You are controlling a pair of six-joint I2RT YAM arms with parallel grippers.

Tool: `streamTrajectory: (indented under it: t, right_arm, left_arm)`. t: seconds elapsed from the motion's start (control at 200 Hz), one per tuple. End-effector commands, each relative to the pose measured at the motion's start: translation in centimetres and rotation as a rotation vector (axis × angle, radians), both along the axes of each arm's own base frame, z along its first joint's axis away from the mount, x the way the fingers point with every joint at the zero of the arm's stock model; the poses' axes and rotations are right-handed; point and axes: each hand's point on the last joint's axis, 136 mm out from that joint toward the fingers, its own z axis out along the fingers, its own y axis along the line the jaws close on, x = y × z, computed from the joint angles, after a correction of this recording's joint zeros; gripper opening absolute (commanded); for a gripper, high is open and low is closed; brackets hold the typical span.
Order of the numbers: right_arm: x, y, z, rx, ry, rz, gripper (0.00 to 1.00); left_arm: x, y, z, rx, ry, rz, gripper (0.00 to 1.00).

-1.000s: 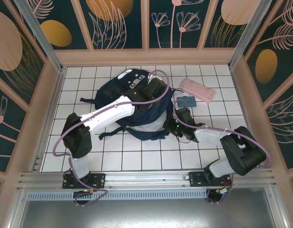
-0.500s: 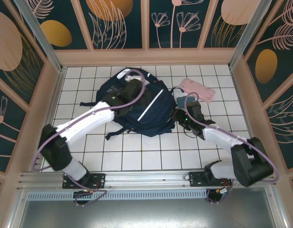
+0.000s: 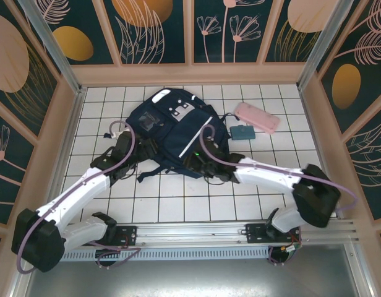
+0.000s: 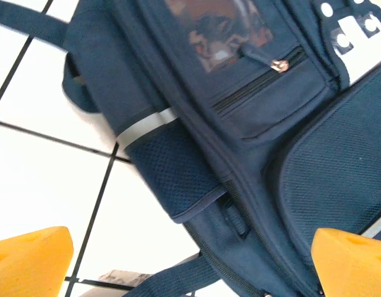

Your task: Pack the student bag

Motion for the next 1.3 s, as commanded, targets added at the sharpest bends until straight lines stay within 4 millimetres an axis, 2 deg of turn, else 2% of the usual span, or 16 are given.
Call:
streamTrajectory:
  t: [0.0,0.09,0.2,0.365,0.586,0.826,0.876,0.981,1.041,1.191,1.296]
  right_arm:
    - [-0.6,4.1,-0.1,0.067,0.087,-0.018,0.49]
    - [-1.2,6.6,-1.2,0.079,0.153,-0.001,0.45]
    - [-1.5,8.8,-2.4,0.073,0.205,-0.004,0.43]
    - [-1.1,10.3,-4.3,0.051,0.264,-0.048,0.41]
    - [0.4,9.7,-6.0,-0.002,0.281,-0.148,0.37]
    - [1.5,8.9,-6.7,-0.021,0.285,-0.218,0.34]
    - [1.7,8.9,-6.9,-0.021,0.287,-0.222,0.30]
    - [1.6,8.6,-7.2,-0.029,0.297,-0.231,0.20]
    - [1.3,8.6,-7.1,-0.029,0.297,-0.225,0.15]
    - [1.0,8.5,-5.6,-0.003,0.256,-0.170,0.02]
    - [0.8,8.7,-4.1,0.018,0.208,-0.097,0.00]
  left_arm:
    - [0.0,0.3,0.1,-0.084,-0.024,0.030,0.98]
    - [-0.3,1.1,-1.0,-0.090,-0.006,0.050,0.99]
    - [-0.6,2.1,-2.0,-0.101,0.006,0.073,0.98]
    - [-0.8,2.3,-2.9,-0.131,0.014,0.073,0.98]
    - [-0.9,1.7,-3.6,-0.190,0.020,0.076,0.99]
    - [-0.7,1.3,-4.0,-0.248,0.010,0.088,0.98]
    - [-0.6,0.8,-3.9,-0.277,0.003,0.080,0.98]
    - [-0.5,-0.4,-3.9,-0.365,-0.008,0.054,0.93]
    - [-0.3,-1.4,-3.6,-0.428,-0.024,0.027,0.87]
    - [0.0,-3.2,-3.7,-0.527,-0.018,-0.027,0.77]
    - [0.1,-3.6,-4.5,-0.556,0.008,-0.023,0.69]
